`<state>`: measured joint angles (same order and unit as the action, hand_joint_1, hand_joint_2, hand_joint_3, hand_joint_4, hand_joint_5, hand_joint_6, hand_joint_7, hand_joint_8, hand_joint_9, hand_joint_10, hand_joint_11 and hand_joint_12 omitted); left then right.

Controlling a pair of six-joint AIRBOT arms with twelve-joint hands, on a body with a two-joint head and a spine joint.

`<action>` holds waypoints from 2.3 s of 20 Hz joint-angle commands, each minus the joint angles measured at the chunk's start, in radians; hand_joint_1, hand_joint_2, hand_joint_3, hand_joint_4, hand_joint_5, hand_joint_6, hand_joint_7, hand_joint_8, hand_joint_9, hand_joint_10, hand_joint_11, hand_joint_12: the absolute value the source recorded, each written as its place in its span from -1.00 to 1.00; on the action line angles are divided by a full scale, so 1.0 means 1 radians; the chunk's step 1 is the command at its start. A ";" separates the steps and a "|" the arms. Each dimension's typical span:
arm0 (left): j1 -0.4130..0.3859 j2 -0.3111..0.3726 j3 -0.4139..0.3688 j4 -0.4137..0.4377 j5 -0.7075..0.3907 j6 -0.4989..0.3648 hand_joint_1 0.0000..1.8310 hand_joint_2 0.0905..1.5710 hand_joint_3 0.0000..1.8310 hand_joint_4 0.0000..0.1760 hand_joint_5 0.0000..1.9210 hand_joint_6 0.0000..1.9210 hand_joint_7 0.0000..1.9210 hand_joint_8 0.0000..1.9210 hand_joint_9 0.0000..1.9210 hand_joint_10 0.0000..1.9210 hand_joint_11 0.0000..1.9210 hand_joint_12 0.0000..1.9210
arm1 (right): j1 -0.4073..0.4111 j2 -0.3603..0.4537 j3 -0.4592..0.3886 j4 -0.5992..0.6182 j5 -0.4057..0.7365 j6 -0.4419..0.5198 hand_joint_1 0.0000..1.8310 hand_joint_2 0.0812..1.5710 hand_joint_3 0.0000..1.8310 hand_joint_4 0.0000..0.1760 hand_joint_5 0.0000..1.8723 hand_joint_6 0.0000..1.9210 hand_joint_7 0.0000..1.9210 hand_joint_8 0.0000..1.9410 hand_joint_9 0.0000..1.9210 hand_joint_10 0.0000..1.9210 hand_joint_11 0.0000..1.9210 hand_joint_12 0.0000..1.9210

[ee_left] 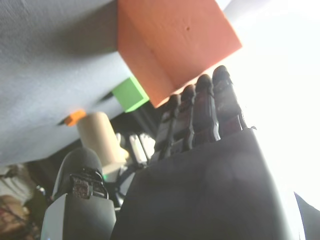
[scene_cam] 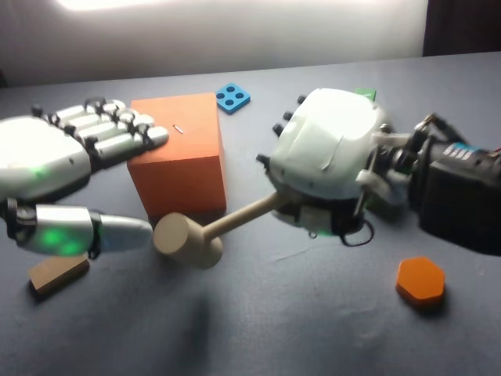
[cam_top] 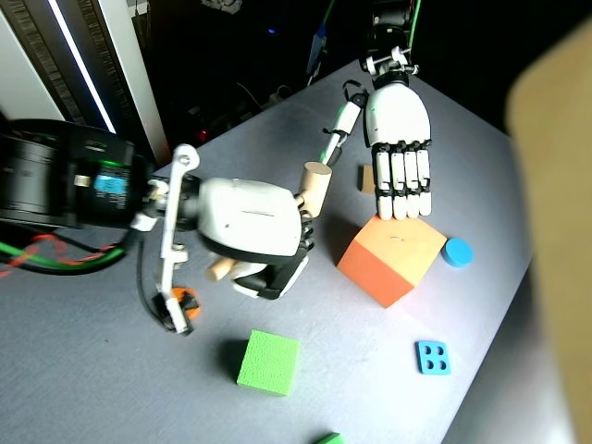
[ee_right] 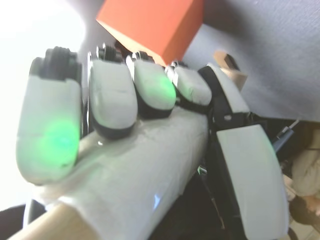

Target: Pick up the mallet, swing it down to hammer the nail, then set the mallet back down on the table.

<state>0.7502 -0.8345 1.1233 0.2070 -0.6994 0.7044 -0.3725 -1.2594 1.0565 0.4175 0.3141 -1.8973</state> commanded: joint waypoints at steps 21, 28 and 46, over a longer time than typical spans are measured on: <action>-0.217 0.146 -0.114 0.300 -0.019 -0.225 -1.00 0.47 -1.00 -1.00 -0.99 -1.00 -1.00 -1.00 -1.00 -1.00 -1.00 -1.00 | -0.090 -0.194 0.215 -0.155 0.155 0.042 -0.71 0.60 -1.00 -1.00 0.06 1.00 -0.04 1.00 -0.15 1.00 -0.21 1.00; -0.239 0.147 -0.116 0.315 -0.017 -0.234 -1.00 0.48 -1.00 -1.00 -0.98 -0.99 -1.00 -1.00 -1.00 -1.00 -1.00 -1.00 | -0.090 -0.173 0.196 -0.155 0.154 0.042 -0.76 0.57 -1.00 -1.00 -0.21 -0.03 -0.23 0.06 -0.35 0.12 -0.61 0.48; -0.242 0.148 -0.130 0.317 -0.012 -0.236 -1.00 0.45 -1.00 -1.00 -0.97 -0.99 -0.99 -0.99 -1.00 -1.00 -1.00 -1.00 | 0.097 0.218 -0.124 0.237 -0.011 0.030 -0.85 0.32 -1.00 -1.00 -0.75 -0.99 -0.76 -1.00 -0.81 -0.98 -1.00 -0.59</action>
<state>0.5243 -0.6952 0.9943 0.5610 -0.6163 0.4706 -0.2768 -1.0275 0.9241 0.7033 0.2283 -1.8904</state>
